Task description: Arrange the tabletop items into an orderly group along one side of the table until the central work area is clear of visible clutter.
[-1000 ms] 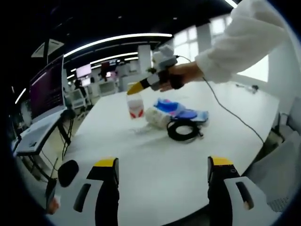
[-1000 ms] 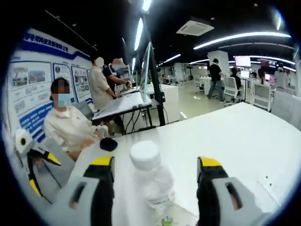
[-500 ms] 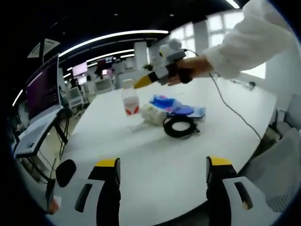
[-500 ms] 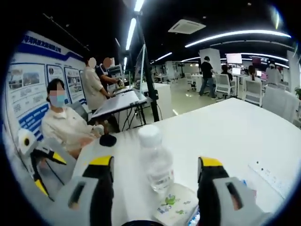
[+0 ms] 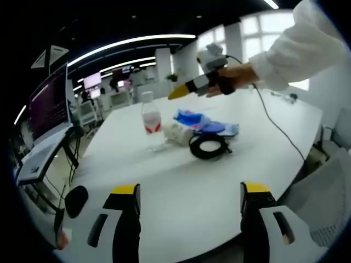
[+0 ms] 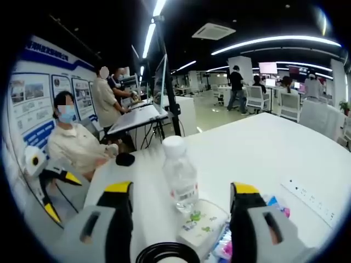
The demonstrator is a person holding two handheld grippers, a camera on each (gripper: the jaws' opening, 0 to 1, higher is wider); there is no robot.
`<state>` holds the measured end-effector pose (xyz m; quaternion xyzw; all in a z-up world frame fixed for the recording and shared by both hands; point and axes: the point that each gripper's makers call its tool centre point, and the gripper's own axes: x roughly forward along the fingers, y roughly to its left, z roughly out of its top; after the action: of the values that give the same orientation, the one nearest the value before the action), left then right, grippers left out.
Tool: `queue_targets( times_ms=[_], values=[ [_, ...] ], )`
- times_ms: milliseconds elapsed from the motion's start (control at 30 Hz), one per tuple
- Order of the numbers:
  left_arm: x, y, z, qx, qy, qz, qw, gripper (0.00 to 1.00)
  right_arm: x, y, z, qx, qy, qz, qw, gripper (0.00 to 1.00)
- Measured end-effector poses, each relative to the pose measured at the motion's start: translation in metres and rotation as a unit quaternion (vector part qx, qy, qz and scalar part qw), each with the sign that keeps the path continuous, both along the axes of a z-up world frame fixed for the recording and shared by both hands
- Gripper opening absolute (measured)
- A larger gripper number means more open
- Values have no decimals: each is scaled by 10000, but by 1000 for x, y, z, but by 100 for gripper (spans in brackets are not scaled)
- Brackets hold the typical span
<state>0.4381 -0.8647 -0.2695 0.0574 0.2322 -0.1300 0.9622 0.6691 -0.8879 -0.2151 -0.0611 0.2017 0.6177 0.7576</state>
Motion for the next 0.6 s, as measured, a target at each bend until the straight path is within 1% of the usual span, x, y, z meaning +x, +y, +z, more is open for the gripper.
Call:
queue_targets(
  times_ms=[133, 233, 333, 433, 467, 533, 600],
  values=[
    [0, 0, -1, 10, 27, 13, 10000, 71, -3, 0, -1, -34, -18, 99, 9999, 70],
    [0, 1, -1, -3, 33, 42, 10000, 70, -3, -1, -7, -264, -126, 220, 9993, 69],
    [0, 1, -2, 15, 41, 46, 10000, 70, -4, -1, -12, -444, -160, 360, 9982, 68],
    [0, 2, -3, 30, 65, 56, 10000, 70, -3, -5, -23, -930, -294, 659, 9930, 66],
    [0, 2, -3, 29, 69, 63, 10000, 70, -3, -5, -25, -1019, -291, 736, 9916, 66],
    [0, 2, -3, 26, 82, 82, 9999, 70, -1, -3, -24, -1063, -241, 880, 9901, 65],
    [0, 3, -4, 29, 91, 92, 9999, 70, 4, -3, -24, -1145, -263, 944, 9886, 64]
  ],
)
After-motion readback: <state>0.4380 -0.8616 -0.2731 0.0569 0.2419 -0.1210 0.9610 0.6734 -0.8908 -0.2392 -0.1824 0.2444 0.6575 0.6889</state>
